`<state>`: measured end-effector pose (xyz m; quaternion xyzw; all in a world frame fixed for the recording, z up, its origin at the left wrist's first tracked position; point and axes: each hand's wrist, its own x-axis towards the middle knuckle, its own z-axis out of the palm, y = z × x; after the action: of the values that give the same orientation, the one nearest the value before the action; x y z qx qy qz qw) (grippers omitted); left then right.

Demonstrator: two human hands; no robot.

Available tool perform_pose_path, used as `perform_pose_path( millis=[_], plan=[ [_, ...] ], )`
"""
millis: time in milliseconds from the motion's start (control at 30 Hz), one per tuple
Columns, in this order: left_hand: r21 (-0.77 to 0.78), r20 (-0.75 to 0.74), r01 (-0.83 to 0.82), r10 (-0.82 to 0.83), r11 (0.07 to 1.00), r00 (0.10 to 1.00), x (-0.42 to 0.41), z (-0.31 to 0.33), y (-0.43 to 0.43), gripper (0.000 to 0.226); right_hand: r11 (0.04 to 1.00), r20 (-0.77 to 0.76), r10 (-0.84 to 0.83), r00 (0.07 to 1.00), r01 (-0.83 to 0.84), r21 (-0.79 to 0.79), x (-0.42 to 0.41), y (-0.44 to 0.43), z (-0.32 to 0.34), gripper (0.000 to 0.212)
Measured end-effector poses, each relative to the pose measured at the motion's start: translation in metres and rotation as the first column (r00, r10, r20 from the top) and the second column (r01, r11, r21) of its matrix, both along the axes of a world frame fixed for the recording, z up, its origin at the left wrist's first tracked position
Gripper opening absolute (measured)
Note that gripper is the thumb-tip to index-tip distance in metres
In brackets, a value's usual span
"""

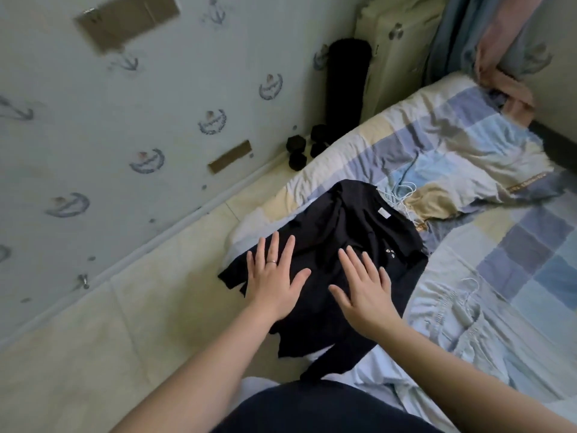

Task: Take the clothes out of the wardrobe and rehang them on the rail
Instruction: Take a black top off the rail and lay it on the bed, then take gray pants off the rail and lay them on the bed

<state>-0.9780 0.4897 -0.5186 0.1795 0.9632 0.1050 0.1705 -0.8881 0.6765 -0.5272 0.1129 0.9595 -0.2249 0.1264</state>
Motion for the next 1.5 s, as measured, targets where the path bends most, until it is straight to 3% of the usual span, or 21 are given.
perform_pose_path(
  millis=[300,767,1233,1500],
  plan=[
    [0.099,-0.016,-0.239,0.242,0.966,0.97,0.109,0.018,-0.132,0.074,0.975,-0.106,0.223,0.969,-0.219,0.045,0.053,-0.129,0.028,0.072],
    [0.098,-0.073,-0.304,0.311,0.948,0.947,0.3,0.035,-0.333,0.076,0.952,-0.136,0.305,0.943,-0.297,0.076,0.233,-0.32,0.039,0.072],
    [0.168,-0.119,-0.416,0.438,0.894,0.891,0.441,0.067,-0.379,0.076,0.884,-0.172,0.459,0.872,-0.43,0.181,0.352,-0.364,0.087,0.071],
    [0.104,-0.302,-0.416,0.427,0.903,0.852,0.52,0.124,-0.394,0.077,0.85,-0.301,0.527,0.794,-0.498,0.175,0.421,-0.372,0.132,0.071]
  ],
)
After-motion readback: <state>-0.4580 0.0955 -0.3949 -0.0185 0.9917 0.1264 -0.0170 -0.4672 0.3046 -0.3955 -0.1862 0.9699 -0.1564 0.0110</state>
